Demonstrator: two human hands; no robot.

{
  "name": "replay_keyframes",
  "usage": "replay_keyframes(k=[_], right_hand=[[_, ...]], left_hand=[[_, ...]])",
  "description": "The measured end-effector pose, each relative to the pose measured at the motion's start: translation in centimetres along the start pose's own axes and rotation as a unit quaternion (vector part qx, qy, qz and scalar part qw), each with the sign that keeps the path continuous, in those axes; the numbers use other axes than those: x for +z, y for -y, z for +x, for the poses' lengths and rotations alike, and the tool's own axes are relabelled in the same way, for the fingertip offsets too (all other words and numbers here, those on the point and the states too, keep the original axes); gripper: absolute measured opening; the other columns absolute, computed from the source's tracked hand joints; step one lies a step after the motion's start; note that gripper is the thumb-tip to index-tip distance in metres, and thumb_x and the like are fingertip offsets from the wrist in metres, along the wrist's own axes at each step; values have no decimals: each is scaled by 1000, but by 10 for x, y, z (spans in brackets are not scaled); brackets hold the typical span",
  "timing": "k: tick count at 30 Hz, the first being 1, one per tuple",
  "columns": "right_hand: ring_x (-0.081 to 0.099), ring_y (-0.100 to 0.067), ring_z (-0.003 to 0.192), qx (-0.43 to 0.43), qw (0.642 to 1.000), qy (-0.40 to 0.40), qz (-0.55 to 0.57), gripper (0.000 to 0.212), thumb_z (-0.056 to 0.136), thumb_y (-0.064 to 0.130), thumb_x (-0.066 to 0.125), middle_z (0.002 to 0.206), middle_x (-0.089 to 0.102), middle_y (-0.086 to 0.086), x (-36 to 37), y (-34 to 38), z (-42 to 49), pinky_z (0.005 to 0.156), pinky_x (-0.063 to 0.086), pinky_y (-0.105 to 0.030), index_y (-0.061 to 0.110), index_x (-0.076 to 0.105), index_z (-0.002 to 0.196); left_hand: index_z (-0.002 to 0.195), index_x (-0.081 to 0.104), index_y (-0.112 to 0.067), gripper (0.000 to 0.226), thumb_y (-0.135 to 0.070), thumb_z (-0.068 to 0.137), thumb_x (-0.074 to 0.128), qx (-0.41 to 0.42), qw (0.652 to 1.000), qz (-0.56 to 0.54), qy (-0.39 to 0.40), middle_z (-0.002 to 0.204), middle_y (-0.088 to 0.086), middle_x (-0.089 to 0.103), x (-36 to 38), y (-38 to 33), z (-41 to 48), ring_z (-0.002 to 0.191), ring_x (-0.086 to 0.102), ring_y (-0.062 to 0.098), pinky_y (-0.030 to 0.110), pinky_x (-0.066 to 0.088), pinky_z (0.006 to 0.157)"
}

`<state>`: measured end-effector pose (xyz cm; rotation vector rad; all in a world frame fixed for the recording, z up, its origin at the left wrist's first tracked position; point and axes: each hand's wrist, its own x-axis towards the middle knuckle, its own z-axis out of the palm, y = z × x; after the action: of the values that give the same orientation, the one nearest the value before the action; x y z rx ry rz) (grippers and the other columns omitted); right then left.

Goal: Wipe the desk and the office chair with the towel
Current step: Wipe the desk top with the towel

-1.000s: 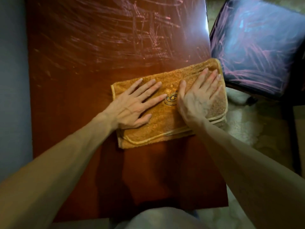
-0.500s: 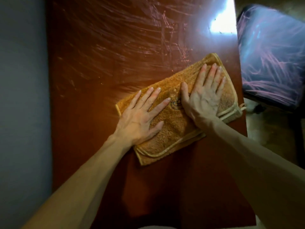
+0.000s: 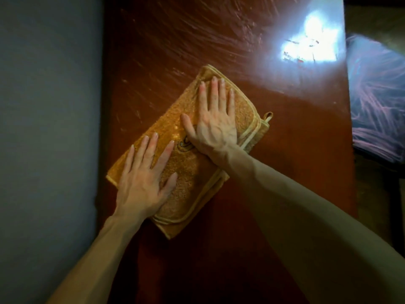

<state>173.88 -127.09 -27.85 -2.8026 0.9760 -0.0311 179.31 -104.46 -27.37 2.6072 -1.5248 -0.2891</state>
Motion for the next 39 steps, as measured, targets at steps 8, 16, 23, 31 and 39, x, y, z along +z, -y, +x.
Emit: replay_keyframes(k=[8,16,23,31,39], right_hand=[[-4,-38,159,-44,999,17,10,87,101,64,26,171,3,-24,6,59,9,128,-1,-56,7,11,165],[1,-37,160,-126,991,35,-11,87,102,67,23,170,8,-23,-10,37,20,128,1,-57,9,10,165],[8,-31,160,-275,960,41,-7,74,106,59,30,171,16,-18,-7,10,30,129,9,-52,16,19,165],[4,-24,161,-101,994,4,29,72,105,61,30,173,12,-9,1,12,2,130,4,-46,25,17,166],[-7,-27,161,66,996,20,56,76,103,59,26,174,-1,-13,-1,22,-21,130,-3,-49,22,7,167]], left_hand=[[165,18,-24,73,-55,102,35,-69,997,21,-24,172,13,10,-6,28,-28,160,5,28,56,7,128],[164,11,-5,90,-62,96,27,-455,862,-201,-103,171,21,-4,-18,-66,-8,159,-9,31,52,-8,128],[161,11,5,93,-64,100,24,-500,863,-61,-49,167,31,9,-2,-73,13,158,7,41,58,9,126],[161,13,4,89,-63,103,23,-327,942,24,-75,167,30,15,2,-24,24,157,12,40,57,12,127],[163,10,-1,88,-66,104,23,-177,979,69,-78,169,27,8,-16,35,63,159,4,37,56,5,128]])
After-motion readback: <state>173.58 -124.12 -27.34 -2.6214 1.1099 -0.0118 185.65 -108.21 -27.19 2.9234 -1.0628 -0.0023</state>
